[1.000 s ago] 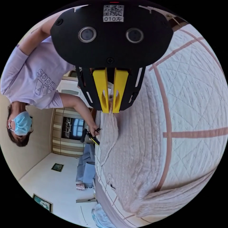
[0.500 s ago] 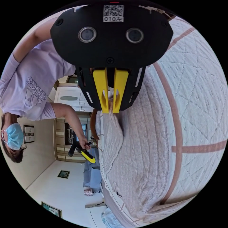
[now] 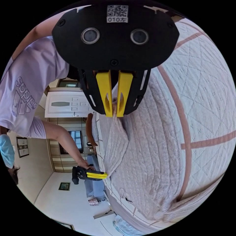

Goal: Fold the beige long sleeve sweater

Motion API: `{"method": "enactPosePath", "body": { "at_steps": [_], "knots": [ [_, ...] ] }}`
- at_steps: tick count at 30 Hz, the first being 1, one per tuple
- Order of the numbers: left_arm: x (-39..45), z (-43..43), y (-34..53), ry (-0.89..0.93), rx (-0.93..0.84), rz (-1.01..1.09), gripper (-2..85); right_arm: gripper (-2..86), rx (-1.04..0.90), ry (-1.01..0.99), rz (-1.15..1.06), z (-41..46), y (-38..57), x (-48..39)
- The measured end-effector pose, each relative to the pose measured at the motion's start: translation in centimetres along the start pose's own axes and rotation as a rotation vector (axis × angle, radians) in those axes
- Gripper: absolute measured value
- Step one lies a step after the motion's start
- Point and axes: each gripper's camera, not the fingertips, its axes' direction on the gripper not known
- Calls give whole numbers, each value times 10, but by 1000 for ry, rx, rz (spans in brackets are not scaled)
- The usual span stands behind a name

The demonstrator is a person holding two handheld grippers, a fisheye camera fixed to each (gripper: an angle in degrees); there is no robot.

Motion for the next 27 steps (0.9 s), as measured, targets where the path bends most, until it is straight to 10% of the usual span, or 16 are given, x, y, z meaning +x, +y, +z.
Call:
{"method": "enactPosePath", "body": {
  "at_steps": [8,17,27],
  "knots": [
    [-46,-7,42,-51,63,-113,32,50,-80,2,143,36,5,-4],
    [-21,-34,114,-153,233,-58,69,31,273,-38,293,-36,12,-105],
    [-38,-172,293,-495,912,-569,100,26,36,-362,340,70,-42,-213]
  ]
}}
